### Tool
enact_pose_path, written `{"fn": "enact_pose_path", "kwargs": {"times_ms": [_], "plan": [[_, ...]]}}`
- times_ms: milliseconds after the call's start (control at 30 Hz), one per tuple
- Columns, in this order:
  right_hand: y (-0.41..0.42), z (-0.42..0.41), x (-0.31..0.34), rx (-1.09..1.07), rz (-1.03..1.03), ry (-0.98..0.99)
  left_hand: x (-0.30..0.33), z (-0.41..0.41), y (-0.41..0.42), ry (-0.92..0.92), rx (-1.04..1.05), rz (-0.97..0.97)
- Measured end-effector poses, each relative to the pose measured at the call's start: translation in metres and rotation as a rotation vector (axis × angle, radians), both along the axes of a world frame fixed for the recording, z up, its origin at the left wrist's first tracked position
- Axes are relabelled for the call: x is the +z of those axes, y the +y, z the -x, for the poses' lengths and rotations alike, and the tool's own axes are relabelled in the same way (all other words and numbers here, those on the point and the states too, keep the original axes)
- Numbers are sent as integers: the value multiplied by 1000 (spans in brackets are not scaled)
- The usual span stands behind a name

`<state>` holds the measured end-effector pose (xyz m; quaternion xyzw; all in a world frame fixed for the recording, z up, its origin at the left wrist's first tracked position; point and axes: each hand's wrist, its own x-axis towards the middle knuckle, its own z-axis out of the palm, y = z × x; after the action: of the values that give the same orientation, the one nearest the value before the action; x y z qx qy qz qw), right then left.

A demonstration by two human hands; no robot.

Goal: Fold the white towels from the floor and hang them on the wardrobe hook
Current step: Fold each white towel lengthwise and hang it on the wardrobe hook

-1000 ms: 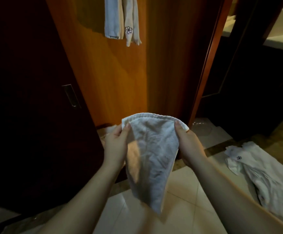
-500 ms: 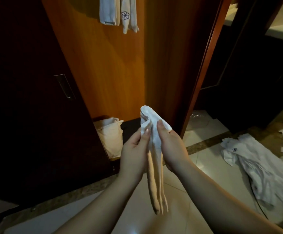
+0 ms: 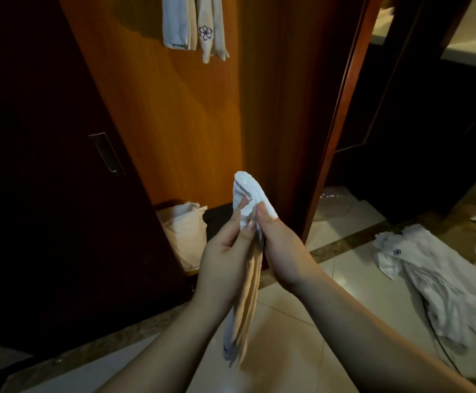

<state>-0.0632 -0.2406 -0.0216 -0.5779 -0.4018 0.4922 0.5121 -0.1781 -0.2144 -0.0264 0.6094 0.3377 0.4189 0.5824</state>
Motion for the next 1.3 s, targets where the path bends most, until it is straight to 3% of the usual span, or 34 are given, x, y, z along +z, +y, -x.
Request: {"fn": "enact_pose_path", "kwargs": {"times_ms": [100,200,300,367,467,567,667,733,833,900,1067,1300], "plan": [[5,-9,-4,114,-29,122,0,7,9,110,-186,-11],[10,-17,-4,167,-76,79,0,11,15,198,-248,11],[12,-19,-1,149,-81,-8,1,9,20,438,-283,-337],[14,-16,3,70,-87,-125,3,6,23,479,-280,-409],[16,-16,6,-46,-91,-242,-1,6,28,448,-337,-431],[17,-30,15,-24,-88,-259,-3,14,43,304,-325,-322],[24,-50,34,52,-92,-230,0,18,58,127,-36,-299],[31,-62,43,117,-102,-161,6,13,68,126,115,-255],[40,-74,60,191,-134,-58,15,0,83,44,-42,81],[45,-81,73,228,-160,-49,19,-7,91,25,-166,189],[48,-99,104,318,-227,-36,22,-15,97,-23,-293,276],[56,-114,103,217,-304,111,37,-21,84,-52,-411,235]]}}
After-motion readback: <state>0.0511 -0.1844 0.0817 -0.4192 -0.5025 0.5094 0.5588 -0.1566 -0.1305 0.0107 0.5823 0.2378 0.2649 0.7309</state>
